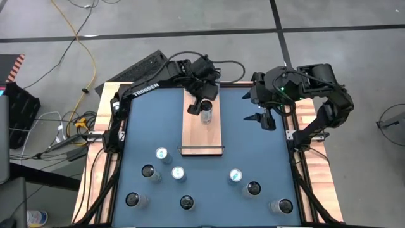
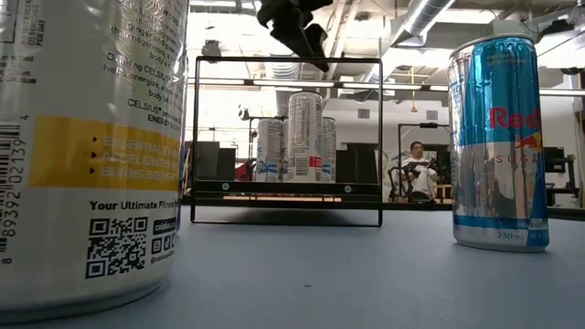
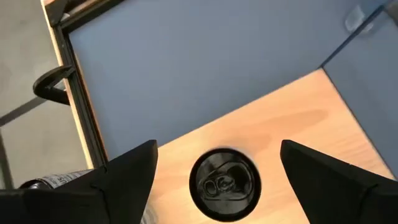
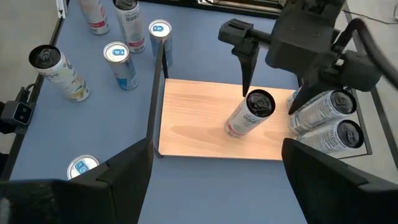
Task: Place canned beverage on shelf
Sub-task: Put the right white-pink soda can on the shelf
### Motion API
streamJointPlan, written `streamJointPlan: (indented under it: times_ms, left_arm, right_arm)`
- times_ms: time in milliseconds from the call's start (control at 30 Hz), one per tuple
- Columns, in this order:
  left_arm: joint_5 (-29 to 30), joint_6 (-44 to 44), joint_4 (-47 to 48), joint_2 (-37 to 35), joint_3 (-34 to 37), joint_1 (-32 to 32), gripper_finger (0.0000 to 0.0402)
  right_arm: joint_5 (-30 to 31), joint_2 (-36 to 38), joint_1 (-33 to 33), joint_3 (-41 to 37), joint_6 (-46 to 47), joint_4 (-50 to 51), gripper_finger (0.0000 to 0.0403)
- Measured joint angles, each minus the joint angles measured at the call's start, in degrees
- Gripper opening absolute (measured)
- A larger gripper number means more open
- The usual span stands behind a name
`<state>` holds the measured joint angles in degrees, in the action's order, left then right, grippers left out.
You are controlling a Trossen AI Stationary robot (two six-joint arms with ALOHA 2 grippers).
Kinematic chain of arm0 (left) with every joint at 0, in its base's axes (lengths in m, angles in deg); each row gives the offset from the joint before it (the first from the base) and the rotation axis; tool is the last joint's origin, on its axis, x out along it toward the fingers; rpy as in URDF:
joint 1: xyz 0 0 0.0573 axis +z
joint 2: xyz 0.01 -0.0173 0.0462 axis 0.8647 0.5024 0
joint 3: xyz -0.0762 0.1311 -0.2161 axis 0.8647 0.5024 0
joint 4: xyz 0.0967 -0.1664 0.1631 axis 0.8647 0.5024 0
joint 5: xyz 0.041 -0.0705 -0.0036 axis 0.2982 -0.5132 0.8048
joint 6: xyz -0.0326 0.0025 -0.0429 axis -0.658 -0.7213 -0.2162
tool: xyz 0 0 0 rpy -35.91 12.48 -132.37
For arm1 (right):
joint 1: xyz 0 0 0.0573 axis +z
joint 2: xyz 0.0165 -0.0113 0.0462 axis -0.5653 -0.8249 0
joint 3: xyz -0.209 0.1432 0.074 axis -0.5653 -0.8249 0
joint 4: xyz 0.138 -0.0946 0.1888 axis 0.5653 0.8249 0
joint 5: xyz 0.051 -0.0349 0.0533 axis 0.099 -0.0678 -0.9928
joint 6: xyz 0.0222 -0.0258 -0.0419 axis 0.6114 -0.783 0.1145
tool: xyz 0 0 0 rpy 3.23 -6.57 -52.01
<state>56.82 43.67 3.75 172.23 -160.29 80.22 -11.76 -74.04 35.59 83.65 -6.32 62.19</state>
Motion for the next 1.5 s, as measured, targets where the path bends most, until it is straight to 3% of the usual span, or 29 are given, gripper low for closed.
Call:
streamJointPlan:
  times_ms: [333,1500]
  left_arm:
    - [0.42,2.32,0.27,0.04,4.54,-0.08,0.0327]
    - [-1.44,6.66,1.94,2.01,4.58,1.53,0.0317]
  right_arm:
    - [-0.07,0.00,0.00,0.02,-1.51,0.02,0.0338]
    - [-1.33,0.00,0.00,0.04,-2.91,0.02,0.0338]
